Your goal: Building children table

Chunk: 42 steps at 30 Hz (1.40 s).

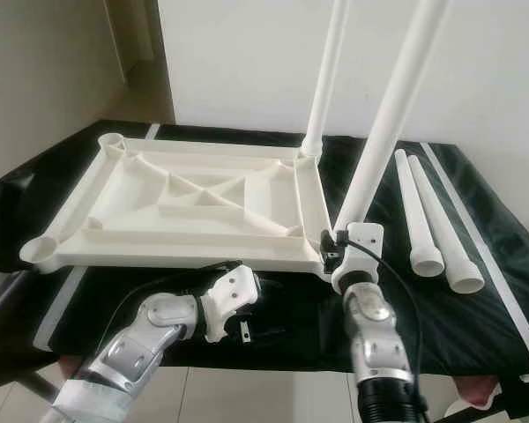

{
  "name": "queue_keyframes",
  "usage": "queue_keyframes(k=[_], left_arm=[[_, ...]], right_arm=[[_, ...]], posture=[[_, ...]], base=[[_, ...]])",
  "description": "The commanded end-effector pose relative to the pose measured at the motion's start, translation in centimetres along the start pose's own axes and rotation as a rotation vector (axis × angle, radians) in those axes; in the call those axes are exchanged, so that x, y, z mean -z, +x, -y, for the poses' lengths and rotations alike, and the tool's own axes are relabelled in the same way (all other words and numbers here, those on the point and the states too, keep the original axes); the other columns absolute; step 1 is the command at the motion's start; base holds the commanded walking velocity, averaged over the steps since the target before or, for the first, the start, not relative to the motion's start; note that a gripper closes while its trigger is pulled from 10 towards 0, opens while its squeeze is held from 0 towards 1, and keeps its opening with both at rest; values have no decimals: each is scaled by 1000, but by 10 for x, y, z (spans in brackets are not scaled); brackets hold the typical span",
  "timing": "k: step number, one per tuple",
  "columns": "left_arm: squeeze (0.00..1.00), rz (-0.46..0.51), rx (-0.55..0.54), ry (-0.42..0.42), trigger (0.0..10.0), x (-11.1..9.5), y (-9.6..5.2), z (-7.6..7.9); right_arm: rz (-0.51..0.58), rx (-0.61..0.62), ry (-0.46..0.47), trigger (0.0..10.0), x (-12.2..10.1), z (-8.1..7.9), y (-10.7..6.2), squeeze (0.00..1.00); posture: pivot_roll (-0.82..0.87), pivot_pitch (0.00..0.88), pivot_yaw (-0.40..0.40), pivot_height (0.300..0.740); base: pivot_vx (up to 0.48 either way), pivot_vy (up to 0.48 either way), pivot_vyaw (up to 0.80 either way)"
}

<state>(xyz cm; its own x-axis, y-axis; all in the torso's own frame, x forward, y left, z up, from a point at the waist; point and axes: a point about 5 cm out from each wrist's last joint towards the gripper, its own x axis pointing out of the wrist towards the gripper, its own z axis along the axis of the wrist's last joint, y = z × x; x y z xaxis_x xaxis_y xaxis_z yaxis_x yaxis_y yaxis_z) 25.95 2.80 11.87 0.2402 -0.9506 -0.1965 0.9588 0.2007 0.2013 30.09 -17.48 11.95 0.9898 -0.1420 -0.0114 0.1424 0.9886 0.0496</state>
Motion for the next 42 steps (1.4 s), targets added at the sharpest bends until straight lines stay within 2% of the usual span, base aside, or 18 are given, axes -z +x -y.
queue_keyframes(k=[1,5,6,8,11,14,18,19,20,21,24,25,27,29,31,34,39,42], left_arm=[[0,-7,-37,2,10000,1,0,0],[0,-4,-47,-4,10000,1,0,1],[0,-2,-54,-8,10000,1,-1,0],[0,-10,-56,8,10000,1,-2,0],[0,10,-73,-20,10000,-1,-5,-4],[0,-11,-81,19,10000,-1,-4,-8],[0,-9,-97,19,10000,-1,-5,-11],[0,-2,-110,8,10000,-1,-7,-14],[0,-2,-110,8,10000,-1,-7,-14],[0,-6,-136,15,10000,-1,-8,-18],[0,-7,-154,23,10000,-2,-9,-22],[0,-5,-203,37,10000,-4,-15,-38],[0,-6,-218,39,10000,-5,-17,-43],[0,-33,-310,44,10000,-7,-24,-66],[0,-50,-358,58,10000,-8,-28,-77],[0,-70,-380,69,10000,-6,-30,-81],[0,-150,-437,84,10000,1,-37,-97],[0,-176,-429,92,10000,3,-38,-98]], right_arm=[[-67,94,-8,10000,14,7,-5,0],[-41,146,18,10000,11,-3,-8,0],[-32,149,25,10000,10,-8,-10,1000],[-6,144,31,10000,6,-9,-11,1000],[22,141,45,10000,0,-8,-11,1000],[62,132,45,10000,-7,-6,-12,1000],[71,113,51,10000,-8,-7,-13,988],[76,100,61,10000,-9,-8,-15,502],[76,100,61,10000,-9,-8,-15,502],[85,83,55,10000,-10,-8,-17,0],[83,69,64,10000,-9,-8,-19,0],[71,38,61,10000,-6,-7,-22,0],[67,28,63,10000,-5,-7,-23,0],[57,5,52,10000,-2,-7,-26,0],[56,-5,42,10000,-1,-7,-28,0],[59,-18,40,10000,-1,-8,-28,0],[68,-83,37,10000,-1,-11,-35,0],[65,-98,32,10000,0,-11,-37,0]], posture=[[50,0,-51,740],[56,0,-52,740],[54,0,-52,740],[58,0,-48,740],[49,0,-45,740],[55,0,-42,740],[55,0,-55,740],[51,0,-43,740],[51,0,-43,740],[51,0,-46,740],[53,0,-50,740],[47,0,-47,740],[47,0,-47,740],[41,0,-41,740],[41,0,-41,740],[38,0,-39,740],[29,0,-32,740],[29,0,-32,740]], base=[[0,0,0],[0,0,0],[0,0,0],[0,0,0],[0,0,0],[0,0,0],[0,0,0],[0,0,0],[0,0,0],[0,0,0],[0,0,0],[0,0,0],[0,0,0],[0,0,0],[0,0,0],[0,0,0],[0,0,0],[0,0,0]])
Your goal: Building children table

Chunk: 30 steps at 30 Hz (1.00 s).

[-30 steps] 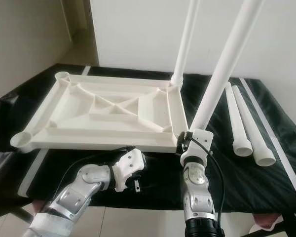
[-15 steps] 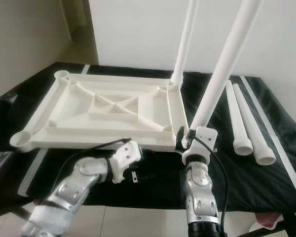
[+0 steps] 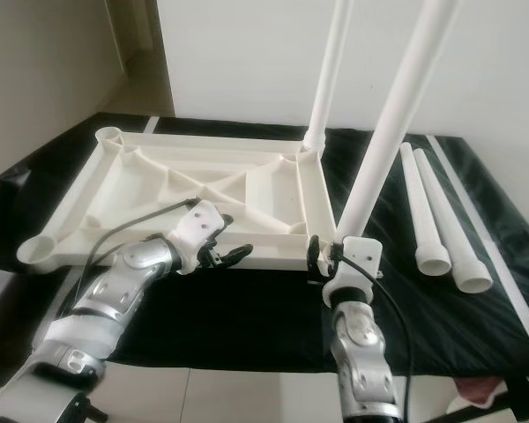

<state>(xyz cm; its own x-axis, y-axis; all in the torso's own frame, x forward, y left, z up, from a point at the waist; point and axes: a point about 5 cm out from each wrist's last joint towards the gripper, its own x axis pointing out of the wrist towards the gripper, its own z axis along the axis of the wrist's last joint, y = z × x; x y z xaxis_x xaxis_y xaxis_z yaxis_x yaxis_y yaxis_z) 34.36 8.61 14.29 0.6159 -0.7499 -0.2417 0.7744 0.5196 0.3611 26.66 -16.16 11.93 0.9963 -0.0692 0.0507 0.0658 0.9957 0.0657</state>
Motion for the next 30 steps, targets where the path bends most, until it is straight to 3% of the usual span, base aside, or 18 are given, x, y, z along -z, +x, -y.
queue_keyframes(k=[1,6,10,13,14,19,24,25,26,27,30], left_arm=[[0,-20,-28,19,10000,2,2,-1],[0,-84,15,32,10000,15,-3,-4],[0,-78,46,10,10000,19,-6,-4],[0,-5,56,-59,10000,13,-8,-6],[0,91,86,-113,10000,5,-11,-5],[0,174,132,-185,10000,-4,-16,-2],[0,226,156,-174,10000,-6,-21,2],[0,142,169,-120,10000,4,-21,5],[0,142,169,-120,10000,4,-21,5],[0,61,187,-31,10000,15,-21,8],[0,42,187,-26,10000,18,-21,7]], right_arm=[[6,-32,16,10000,-1,-3,-3,0],[6,-70,5,10000,0,-1,-9,0],[3,-69,-3,10000,1,1,-10,0],[16,-73,-3,10000,0,2,-10,0],[46,-91,-5,10000,-1,0,-11,0],[55,-119,-22,10000,1,-3,-16,0],[53,-164,-46,10000,6,-5,-24,0],[13,-197,-57,10000,13,-3,-29,0],[13,-197,-57,10000,13,-3,-29,0],[-3,-225,-71,10000,16,-2,-32,0],[-8,-231,-78,10000,17,0,-33,0]], posture=[[26,0,-30,740],[17,0,-28,740],[17,0,-27,740],[18,0,-27,740],[19,0,-26,740],[19,0,-27,740],[18,0,-27,740],[17,0,-26,740],[17,0,-26,740],[18,0,-27,740],[18,0,-27,740]], base=[[0,0,0],[0,0,0],[0,0,0],[0,0,0],[0,0,0],[0,0,0],[0,0,0],[0,0,0],[0,0,0],[0,0,0],[0,0,0]])
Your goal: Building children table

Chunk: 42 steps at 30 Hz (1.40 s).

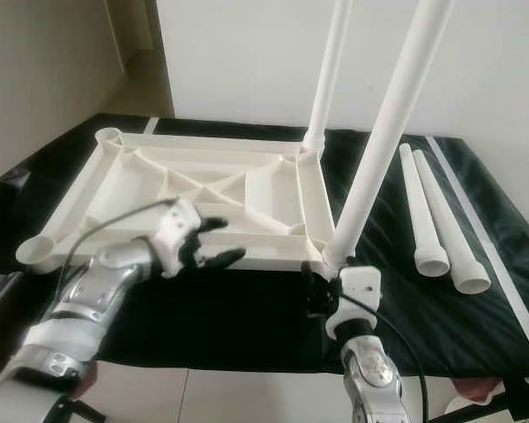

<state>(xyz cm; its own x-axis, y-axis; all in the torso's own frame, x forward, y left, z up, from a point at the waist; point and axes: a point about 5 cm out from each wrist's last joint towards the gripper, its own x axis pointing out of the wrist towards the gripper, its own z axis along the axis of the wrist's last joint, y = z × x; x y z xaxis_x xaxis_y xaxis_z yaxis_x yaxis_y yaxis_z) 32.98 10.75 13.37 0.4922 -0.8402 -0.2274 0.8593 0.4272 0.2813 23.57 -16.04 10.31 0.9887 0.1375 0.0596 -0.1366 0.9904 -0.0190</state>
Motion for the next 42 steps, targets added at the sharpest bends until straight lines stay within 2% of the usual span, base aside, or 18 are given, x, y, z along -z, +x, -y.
queue_keyframes(k=[1,6,9,11,13,21,22,30,42], left_arm=[[0,-25,48,22,10000,3,1,4],[0,-163,50,61,10000,21,-4,2],[0,-174,35,62,10000,22,-4,1],[0,-201,-9,18,10000,25,-6,-4],[0,-215,-17,7,10000,26,-7,-5],[0,-190,-30,-24,10000,27,-8,-7],[0,-175,-24,-52,0,27,-8,-7],[0,-166,-6,-17,0,25,-4,1],[0,-152,82,-33,0,27,16,33]], right_arm=[[-12,-24,-4,10000,2,-2,-1,0],[-23,-22,-15,10000,6,1,-2,0],[-21,-23,-15,10000,6,0,-1,0],[-16,-25,-10,10000,6,-3,0,0],[-15,-25,-9,10000,6,-4,1,0],[-18,-32,-9,10000,7,-4,0,0],[-19,-35,-9,10000,7,-3,1,0],[-16,-33,-18,10000,5,1,4,0],[-16,-19,-16,10000,6,3,5,0]], posture=[[18,0,-27,740],[16,0,-25,740],[16,0,-25,740],[13,0,-19,740],[14,0,-20,740],[15,0,-21,740],[14,0,-23,740],[12,0,-22,740],[8,0,-15,740]], base=[[0,0,0],[0,0,0],[0,0,0],[0,0,0],[0,0,0],[0,0,0],[0,0,0],[0,0,0],[0,0,0]])
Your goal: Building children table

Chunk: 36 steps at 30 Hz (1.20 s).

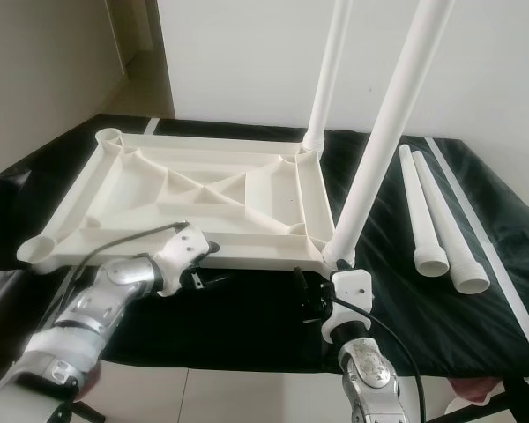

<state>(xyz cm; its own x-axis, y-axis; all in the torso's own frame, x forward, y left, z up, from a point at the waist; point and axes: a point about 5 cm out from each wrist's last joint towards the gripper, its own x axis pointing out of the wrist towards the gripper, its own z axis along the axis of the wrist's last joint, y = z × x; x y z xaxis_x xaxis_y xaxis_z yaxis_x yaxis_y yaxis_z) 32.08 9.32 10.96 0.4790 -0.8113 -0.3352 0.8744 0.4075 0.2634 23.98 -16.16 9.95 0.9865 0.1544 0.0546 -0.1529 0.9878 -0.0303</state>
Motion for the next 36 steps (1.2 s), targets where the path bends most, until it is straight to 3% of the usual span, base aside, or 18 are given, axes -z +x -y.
queue_keyframes(k=[1,2,7,11,12,14,16,19,22,23,24,28,30,32,33,36], left_arm=[[0,-33,75,-23,0,9,8,19],[0,-33,75,-23,0,9,8,19],[0,32,151,-41,0,-8,31,48],[0,65,174,-31,0,-20,40,59],[0,83,167,-34,10000,-26,42,59],[0,146,143,-70,10000,-42,42,52],[0,173,105,-82,10000,-48,33,36],[0,175,96,-82,10000,-49,31,32],[0,235,23,-98,10000,-58,7,0],[0,235,23,-98,10000,-58,7,0],[0,276,-15,-109,10000,-66,-4,-13],[0,309,-77,-126,10000,-73,-19,-31],[0,295,-117,-106,10000,-72,-25,-39],[0,210,-212,-45,10000,-58,-37,-55],[0,210,-212,-45,10000,-58,-37,-55],[0,74,-274,7,10000,-36,-52,-69]], right_arm=[[-11,12,5,10000,2,4,2,0],[-11,12,5,10000,2,4,2,0],[4,52,14,10000,-3,20,12,0],[13,52,17,10000,-6,25,19,0],[22,46,16,10000,-8,25,21,0],[35,40,19,10000,-12,27,22,0],[38,27,18,10000,-13,25,22,0],[38,23,17,10000,-13,24,22,0],[28,6,20,10000,-8,17,20,0],[28,6,20,10000,-8,17,20,0],[26,9,23,10000,-7,15,20,0],[22,32,30,10000,-5,14,20,0],[19,42,35,10000,-4,14,20,0],[14,41,48,10000,-1,10,19,0],[14,41,48,10000,-1,10,19,0],[13,43,62,10000,1,8,18,0]], posture=[[6,0,-15,740],[6,0,-15,740],[6,0,-16,740],[6,0,-16,740],[10,0,-16,740],[12,0,-21,740],[14,0,-22,740],[14,0,-22,740],[22,0,-27,740],[22,0,-27,740],[22,0,-27,740],[23,0,-26,740],[23,0,-26,740],[21,0,-23,740],[21,0,-23,740],[19,0,-18,740]], base=[[0,0,0],[0,0,0],[0,0,0],[0,0,0],[0,0,0],[0,0,0],[0,0,0],[0,0,0],[0,0,0],[0,0,0],[0,0,0],[0,0,0],[0,0,0],[0,0,0],[0,0,0],[0,0,0]])
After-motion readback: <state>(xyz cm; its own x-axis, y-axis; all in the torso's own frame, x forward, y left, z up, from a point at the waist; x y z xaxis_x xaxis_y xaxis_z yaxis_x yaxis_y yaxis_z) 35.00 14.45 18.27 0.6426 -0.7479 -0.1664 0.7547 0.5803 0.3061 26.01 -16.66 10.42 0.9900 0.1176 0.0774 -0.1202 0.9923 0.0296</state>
